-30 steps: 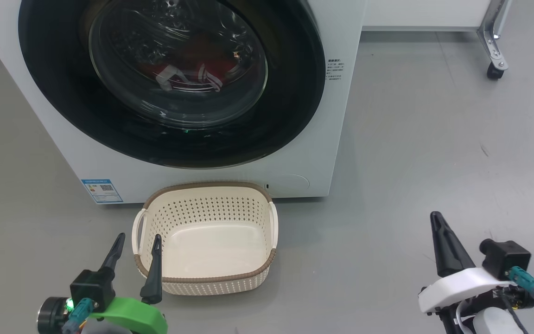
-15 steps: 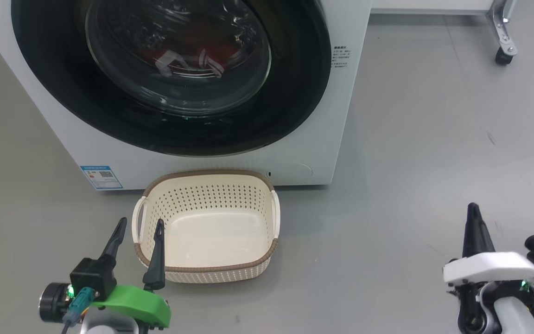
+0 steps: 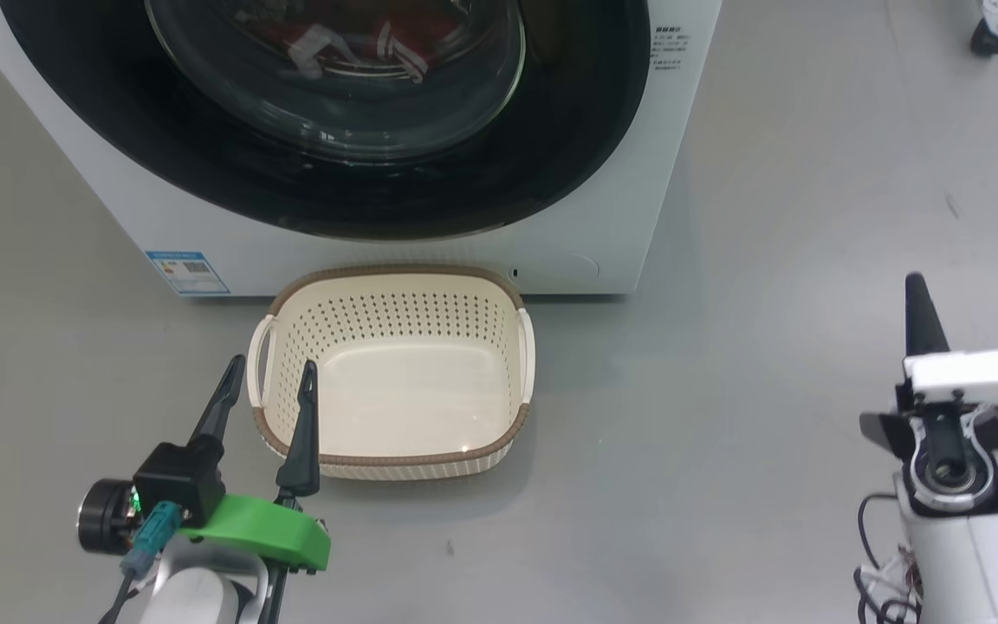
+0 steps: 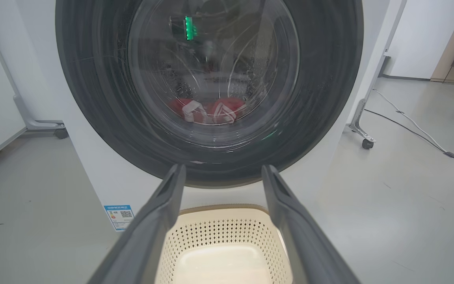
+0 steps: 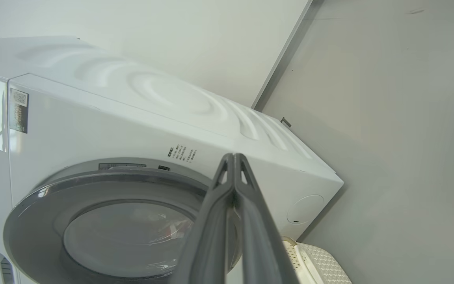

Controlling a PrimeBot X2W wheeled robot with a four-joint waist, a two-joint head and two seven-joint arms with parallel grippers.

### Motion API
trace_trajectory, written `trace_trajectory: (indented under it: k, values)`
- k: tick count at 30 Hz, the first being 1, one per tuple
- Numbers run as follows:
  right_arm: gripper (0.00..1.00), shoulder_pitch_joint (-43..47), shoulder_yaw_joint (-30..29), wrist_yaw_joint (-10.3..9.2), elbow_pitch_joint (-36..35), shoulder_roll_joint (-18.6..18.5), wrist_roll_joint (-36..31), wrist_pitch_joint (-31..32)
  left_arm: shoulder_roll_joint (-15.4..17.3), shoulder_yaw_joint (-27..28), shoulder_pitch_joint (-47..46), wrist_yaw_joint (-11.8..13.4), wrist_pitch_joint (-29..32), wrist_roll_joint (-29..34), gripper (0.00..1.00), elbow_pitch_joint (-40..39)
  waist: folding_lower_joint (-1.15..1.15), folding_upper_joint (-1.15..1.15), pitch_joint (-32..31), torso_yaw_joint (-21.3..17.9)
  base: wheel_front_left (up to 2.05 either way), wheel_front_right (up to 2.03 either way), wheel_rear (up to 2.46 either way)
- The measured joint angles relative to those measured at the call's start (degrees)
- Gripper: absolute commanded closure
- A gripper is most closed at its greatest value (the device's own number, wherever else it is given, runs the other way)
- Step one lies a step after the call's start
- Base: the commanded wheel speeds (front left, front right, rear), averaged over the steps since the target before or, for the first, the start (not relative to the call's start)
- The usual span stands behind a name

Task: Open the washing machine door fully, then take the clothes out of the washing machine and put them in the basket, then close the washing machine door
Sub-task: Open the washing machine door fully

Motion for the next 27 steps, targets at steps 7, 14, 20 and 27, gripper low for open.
trace_trajectory:
  k: [7, 14, 20, 27]
  values:
    - [1.0, -6.94, -2.44, 0.0, 0.13, -0.1, 9.82, 6.15, -0.37, -1.0, -2.67, -0.26, 0.0, 0.94, 0.0, -1.31, 0.0, 0.0, 3.53, 0.87, 0.0, 0.0, 0.0]
    - [1.0, -15.33, -3.34, -1.09, 1.21, -0.34, 14.63, 11.94, -0.68, -1.2, -5.11, -0.76, 0.0, 1.87, 0.0, -2.24, 0.0, 0.0, 7.3, 1.81, 0.0, 0.0, 0.0]
    - [1.0, -22.45, -2.56, -3.22, 2.57, -3.25, 15.56, 16.49, -1.42, -1.68, -7.08, -1.22, 0.0, 2.26, 0.0, -2.46, 0.0, 0.0, 10.34, 2.68, 0.0, 0.0, 0.0]
    - [1.0, -29.6, -0.25, -5.91, 4.44, -4.99, 16.21, 21.84, -1.93, -2.22, -8.77, -1.66, 0.0, 2.71, 0.0, -2.26, 0.0, 0.0, 12.97, 4.12, 0.0, 0.0, 0.0]
